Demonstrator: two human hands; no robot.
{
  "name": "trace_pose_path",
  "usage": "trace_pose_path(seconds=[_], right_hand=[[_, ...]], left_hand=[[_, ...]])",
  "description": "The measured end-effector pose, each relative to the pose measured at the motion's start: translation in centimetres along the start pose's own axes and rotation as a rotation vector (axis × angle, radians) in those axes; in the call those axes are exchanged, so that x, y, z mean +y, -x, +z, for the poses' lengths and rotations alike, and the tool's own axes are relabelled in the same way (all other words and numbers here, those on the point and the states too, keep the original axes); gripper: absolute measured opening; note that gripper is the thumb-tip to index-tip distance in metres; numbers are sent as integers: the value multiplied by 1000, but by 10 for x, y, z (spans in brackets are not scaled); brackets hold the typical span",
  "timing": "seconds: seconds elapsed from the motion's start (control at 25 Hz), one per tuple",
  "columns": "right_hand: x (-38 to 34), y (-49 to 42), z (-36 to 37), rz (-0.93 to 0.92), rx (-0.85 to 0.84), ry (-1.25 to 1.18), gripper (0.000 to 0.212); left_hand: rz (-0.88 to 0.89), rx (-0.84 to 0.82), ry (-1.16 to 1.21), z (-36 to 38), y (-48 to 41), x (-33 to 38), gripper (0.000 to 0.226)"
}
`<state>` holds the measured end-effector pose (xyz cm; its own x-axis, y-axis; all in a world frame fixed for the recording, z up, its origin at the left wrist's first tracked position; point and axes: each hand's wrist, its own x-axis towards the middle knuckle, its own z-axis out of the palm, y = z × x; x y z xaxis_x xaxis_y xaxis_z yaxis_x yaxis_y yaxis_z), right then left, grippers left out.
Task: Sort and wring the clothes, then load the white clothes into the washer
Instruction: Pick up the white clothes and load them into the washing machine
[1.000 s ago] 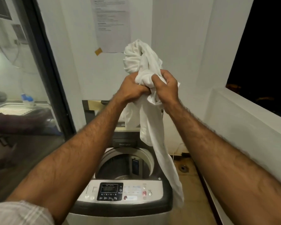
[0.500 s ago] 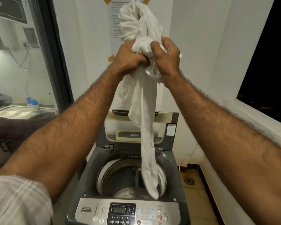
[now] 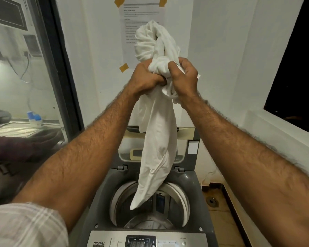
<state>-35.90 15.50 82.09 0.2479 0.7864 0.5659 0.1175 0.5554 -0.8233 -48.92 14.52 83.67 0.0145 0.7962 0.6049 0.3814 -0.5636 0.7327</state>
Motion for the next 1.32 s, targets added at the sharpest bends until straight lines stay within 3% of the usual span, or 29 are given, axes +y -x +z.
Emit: trace_pose_path(seconds=[0.56, 0.88, 1.04, 1.12, 1.32], right_hand=[[39, -11, 13, 46, 4, 9, 60], [120, 35, 20, 185, -77, 79, 69], [174, 75, 17, 295, -133, 105, 52], [194, 96, 16, 346, -138, 141, 60], [229, 137, 9, 397, -109, 148, 61]], left_hand=[[-39, -28, -3, 6, -10, -33, 46], [-199, -73, -27, 26, 31, -120, 55], [-324, -127, 17, 45, 75, -170, 54], [-368, -131, 44, 54, 95, -195, 63], [-375, -100, 90, 73, 134, -226, 60]])
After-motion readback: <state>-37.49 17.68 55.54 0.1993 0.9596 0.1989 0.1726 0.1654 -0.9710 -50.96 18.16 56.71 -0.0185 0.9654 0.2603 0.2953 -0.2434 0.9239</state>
